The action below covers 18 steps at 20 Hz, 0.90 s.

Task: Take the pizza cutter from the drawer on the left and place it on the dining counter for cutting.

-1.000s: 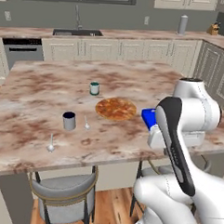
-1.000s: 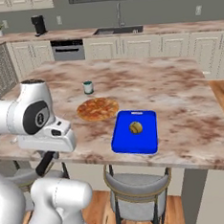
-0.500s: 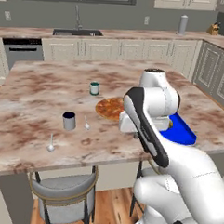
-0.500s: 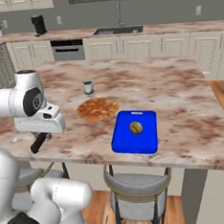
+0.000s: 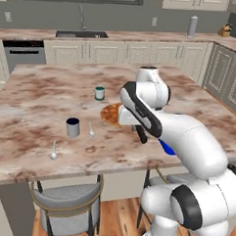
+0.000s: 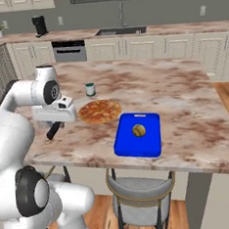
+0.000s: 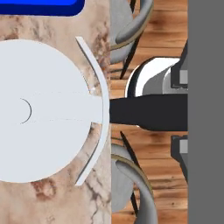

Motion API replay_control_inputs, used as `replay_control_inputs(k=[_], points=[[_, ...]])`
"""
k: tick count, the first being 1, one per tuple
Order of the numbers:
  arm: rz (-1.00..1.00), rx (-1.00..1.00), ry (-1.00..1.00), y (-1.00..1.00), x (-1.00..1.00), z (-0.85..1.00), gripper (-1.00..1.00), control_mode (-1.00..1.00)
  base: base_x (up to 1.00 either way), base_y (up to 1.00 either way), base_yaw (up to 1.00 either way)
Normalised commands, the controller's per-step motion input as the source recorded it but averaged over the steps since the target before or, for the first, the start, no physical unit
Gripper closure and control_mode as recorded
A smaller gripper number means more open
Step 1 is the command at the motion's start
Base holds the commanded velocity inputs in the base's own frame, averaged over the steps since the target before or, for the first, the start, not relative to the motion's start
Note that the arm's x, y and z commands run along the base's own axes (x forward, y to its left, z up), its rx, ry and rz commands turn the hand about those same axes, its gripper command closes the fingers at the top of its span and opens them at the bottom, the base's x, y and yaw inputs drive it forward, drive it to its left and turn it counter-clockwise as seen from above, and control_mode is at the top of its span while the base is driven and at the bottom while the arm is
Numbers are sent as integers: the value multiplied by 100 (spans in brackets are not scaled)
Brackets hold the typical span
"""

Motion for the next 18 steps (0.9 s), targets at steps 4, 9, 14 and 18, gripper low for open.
replay_control_inputs(k=[4,9,14,18], points=[[0,-1,0,1,99,-73,100,-100,0,0,0],[0,-1,0,4,100,-85,100,-100,0,0,0],[0,-4,1,19,95,-81,100,-100,0,0,0],[0,-5,3,31,97,-63,100,-100,0,0,0]])
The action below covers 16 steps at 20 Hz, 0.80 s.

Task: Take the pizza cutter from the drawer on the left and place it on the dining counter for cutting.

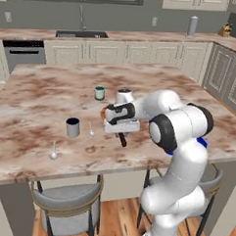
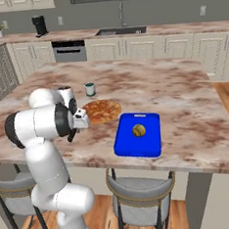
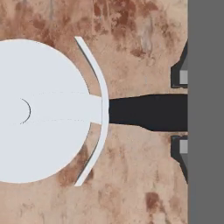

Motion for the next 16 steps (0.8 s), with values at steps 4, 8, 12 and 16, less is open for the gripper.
replay_control_inputs(k=[4,8,12,16], points=[[0,-2,5,25,93,-38,100,-100,0,0,0],[0,0,6,10,70,-25,100,-100,0,0,0],[0,0,4,0,49,-17,100,-100,0,0,0],[0,0,1,0,3,-24,100,-100,0,0,0]])
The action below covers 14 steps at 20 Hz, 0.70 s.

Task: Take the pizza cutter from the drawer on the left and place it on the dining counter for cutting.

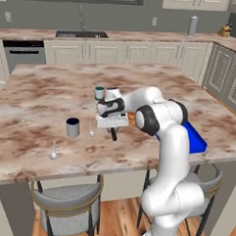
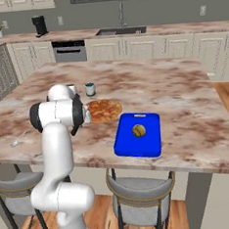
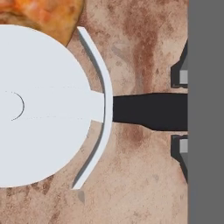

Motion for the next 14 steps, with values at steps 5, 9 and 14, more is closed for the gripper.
replay_control_inputs(k=[5,9,14], points=[[0,0,0,0,0,-22,100,-100,0,0,0],[0,0,0,0,0,-11,-100,-100,0,0,0],[0,0,0,0,0,0,-100,-100,0,0,0]])
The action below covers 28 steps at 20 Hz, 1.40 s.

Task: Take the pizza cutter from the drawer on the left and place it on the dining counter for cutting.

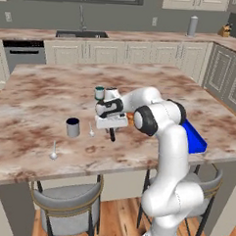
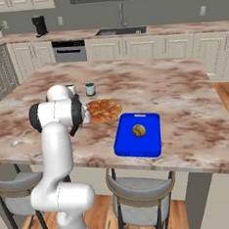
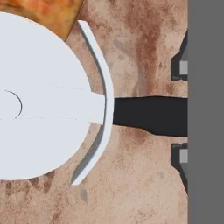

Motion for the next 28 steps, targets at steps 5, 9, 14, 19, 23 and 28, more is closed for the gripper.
replay_control_inputs(k=[5,9,14,19,23,28], points=[[0,0,-3,-5,-7,19,-100,-100,0,0,0],[0,0,-11,-33,-67,49,-100,-100,0,0,0],[0,0,-21,-57,-100,48,-100,-100,0,0,0],[0,0,-26,-60,-100,51,-100,-100,0,0,0],[0,0,-18,-25,-100,60,-100,-100,0,0,0],[0,4,-3,-21,-100,81,-100,-100,0,0,0]])
